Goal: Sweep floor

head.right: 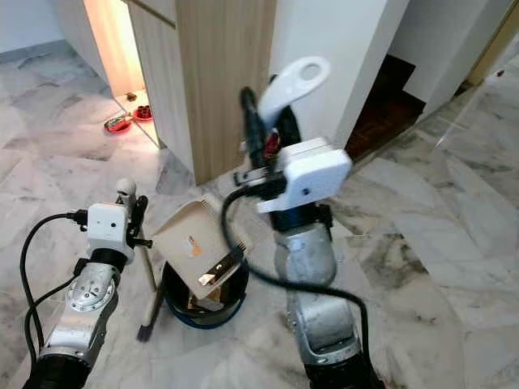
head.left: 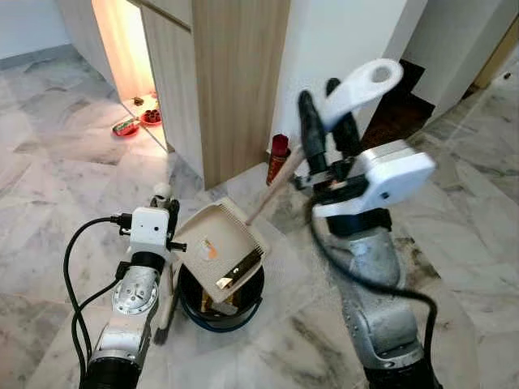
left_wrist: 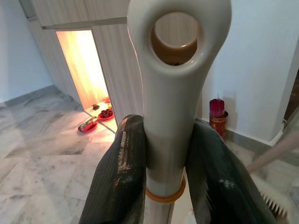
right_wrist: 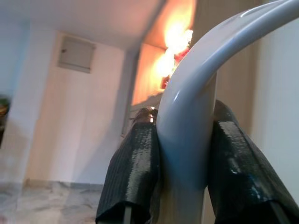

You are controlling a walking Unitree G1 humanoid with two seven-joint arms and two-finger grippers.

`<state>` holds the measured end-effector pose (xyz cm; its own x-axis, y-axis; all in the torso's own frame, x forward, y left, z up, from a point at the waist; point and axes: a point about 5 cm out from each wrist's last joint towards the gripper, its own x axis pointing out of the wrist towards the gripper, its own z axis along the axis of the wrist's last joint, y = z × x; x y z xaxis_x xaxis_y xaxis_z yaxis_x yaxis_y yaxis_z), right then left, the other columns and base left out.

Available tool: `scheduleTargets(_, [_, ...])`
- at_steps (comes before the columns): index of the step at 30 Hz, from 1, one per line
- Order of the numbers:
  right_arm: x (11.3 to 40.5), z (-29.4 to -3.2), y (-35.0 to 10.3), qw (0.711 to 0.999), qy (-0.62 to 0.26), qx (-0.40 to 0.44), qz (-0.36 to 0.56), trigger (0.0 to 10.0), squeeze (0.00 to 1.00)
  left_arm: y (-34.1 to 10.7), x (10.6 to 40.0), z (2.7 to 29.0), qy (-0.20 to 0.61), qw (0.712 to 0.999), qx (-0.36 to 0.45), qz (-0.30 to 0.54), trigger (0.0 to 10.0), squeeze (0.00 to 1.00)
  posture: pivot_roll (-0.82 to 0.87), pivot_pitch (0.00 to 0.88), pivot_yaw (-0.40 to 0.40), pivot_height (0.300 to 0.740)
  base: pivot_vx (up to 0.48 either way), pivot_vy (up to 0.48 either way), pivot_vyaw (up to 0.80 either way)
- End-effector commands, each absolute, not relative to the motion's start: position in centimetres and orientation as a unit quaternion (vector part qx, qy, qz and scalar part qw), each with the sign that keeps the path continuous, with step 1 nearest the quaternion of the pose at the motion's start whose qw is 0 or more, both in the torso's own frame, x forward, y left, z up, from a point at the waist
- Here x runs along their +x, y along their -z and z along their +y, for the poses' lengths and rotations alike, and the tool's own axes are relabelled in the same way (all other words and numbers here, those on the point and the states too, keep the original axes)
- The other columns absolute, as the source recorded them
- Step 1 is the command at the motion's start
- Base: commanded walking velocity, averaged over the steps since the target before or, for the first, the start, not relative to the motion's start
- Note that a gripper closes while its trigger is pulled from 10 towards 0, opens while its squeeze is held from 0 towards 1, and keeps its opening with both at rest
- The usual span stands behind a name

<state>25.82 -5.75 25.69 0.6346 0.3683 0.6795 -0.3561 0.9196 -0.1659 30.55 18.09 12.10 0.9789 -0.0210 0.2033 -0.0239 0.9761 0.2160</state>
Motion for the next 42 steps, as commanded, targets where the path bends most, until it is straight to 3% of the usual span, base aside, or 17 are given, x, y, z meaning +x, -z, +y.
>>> scheduleTargets(1, [24.3,-5.6,-27.5,0.876,-0.203,-0.008,-0.437,10.0,0.0,-12.9,30.5,17.4,0.015,0.984,0.118,-0.129,10.0,0.0,0.2,0.084,-0.093,0.74,0.0,0.0,0.0])
scheduleTargets(12, [22.7,-3.4,-27.7,0.842,-0.232,-0.069,-0.482,10.0,0.0,-12.9,30.4,17.3,0.019,0.984,0.121,-0.131,10.0,0.0,0.2,0.089,-0.096,0.74,0.0,0.0,0.0])
scheduleTargets(29, [22.2,-2.6,-27.6,0.825,-0.236,-0.112,-0.5,10.0,0.0,-12.9,30.5,17.1,0.021,0.984,0.119,-0.13,10.0,0.0,0.2,0.089,-0.098,0.74,0.0,0.0,0.0])
scheduleTargets(37, [22.8,-2.9,-27.2,0.836,-0.22,-0.12,-0.487,10.0,0.0,-12.8,30.4,17.1,0.021,0.984,0.12,-0.129,10.0,0.0,0.2,0.089,-0.1,0.74,0.0,0.0,0.0])
scheduleTargets(42, [24.9,-5.7,-27.1,0.855,-0.132,-0.172,-0.472,10.0,0.0,-12.8,30.4,17.0,0.022,0.984,0.119,-0.127,10.0,0.0,0.2,0.091,-0.099,0.74,0.0,0.0,0.0])
